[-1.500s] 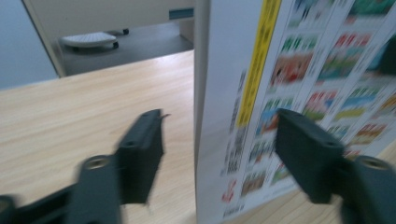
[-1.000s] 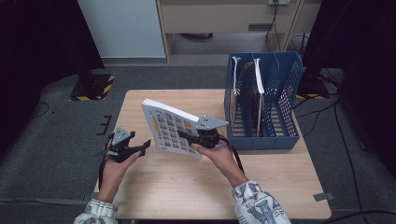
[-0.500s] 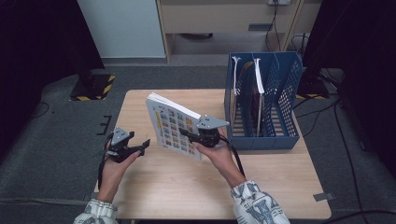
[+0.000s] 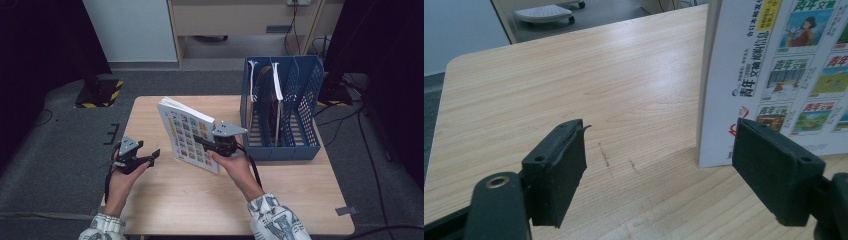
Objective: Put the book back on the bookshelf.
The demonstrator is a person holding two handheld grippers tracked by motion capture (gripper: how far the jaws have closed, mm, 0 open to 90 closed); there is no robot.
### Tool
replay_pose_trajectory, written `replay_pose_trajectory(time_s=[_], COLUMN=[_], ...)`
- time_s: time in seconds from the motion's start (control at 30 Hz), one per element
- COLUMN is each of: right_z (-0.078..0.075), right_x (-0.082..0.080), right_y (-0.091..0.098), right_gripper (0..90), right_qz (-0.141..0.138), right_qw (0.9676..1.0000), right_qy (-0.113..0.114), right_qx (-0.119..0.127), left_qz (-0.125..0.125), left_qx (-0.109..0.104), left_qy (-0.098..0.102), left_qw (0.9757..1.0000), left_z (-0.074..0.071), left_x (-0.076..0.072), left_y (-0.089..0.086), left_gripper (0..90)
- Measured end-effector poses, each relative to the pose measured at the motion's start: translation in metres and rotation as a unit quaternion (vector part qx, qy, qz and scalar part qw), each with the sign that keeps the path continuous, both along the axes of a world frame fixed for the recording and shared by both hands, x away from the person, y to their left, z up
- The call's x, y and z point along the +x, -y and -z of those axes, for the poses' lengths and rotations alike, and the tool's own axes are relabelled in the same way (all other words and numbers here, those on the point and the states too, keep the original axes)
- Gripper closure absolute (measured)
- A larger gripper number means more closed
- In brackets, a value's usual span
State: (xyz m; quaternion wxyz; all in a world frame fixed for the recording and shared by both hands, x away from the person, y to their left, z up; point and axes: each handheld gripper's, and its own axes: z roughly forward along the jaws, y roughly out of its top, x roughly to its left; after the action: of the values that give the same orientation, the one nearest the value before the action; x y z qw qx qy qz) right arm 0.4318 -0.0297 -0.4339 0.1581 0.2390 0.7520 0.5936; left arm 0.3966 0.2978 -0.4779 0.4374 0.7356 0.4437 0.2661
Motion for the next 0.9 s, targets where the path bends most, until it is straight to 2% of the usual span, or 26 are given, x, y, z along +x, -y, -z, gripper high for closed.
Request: replay_pose_trajectory(time_s=[0.23, 0.9], right_z=[-0.008, -0.016], right_x=[-0.002, -0.005], right_y=[0.003, 0.006], right_gripper=[73.9, 73.9], right_qz=[0.006, 0.007], right_qw=[1.0, 0.9998], right_qy=[0.007, 0.018], right_qx=[0.004, 0.01], left_qz=[0.0, 0.0], left_qx=[0.0, -0.002], left_qy=[0.001, 0.005], left_qw=[1.0, 1.0], left_z=[-0.001, -0.002], left_x=[0.0, -0.001], left_y=[0.0, 0.0], left_gripper=[21.6, 22.2])
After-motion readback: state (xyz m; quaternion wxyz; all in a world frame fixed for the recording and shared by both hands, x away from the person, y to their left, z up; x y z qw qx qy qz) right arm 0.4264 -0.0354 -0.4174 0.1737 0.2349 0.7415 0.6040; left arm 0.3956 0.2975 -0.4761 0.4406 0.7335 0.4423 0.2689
